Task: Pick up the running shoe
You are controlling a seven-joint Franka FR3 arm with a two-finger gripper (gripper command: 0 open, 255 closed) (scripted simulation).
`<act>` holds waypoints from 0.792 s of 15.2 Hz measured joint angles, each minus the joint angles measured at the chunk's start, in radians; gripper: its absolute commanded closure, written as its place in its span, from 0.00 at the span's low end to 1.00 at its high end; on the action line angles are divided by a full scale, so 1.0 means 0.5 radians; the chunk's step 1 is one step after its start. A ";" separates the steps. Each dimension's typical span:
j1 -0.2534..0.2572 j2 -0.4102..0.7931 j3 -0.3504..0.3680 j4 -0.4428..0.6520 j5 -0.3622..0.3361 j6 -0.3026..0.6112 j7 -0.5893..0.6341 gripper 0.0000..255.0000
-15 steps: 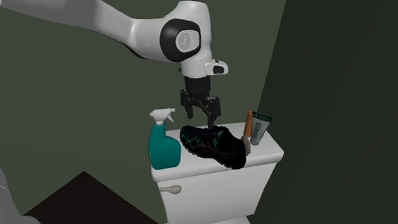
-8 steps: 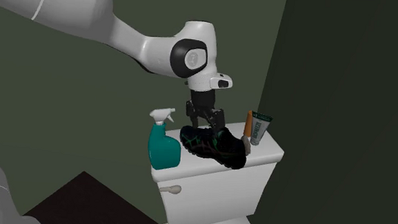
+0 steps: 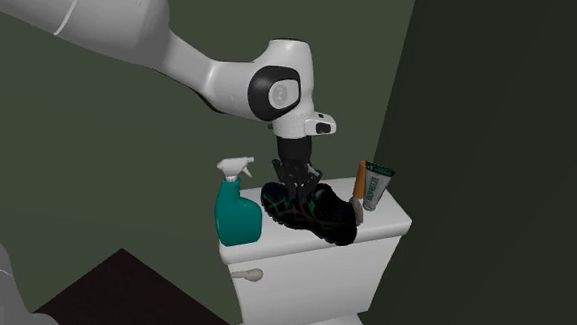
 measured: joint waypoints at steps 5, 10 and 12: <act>0.000 -0.001 0.000 -0.001 0.000 0.001 0.000 1.00; 0.002 -0.025 0.002 0.051 0.007 -0.080 -0.014 1.00; 0.003 -0.053 0.004 0.071 0.010 -0.129 -0.019 1.00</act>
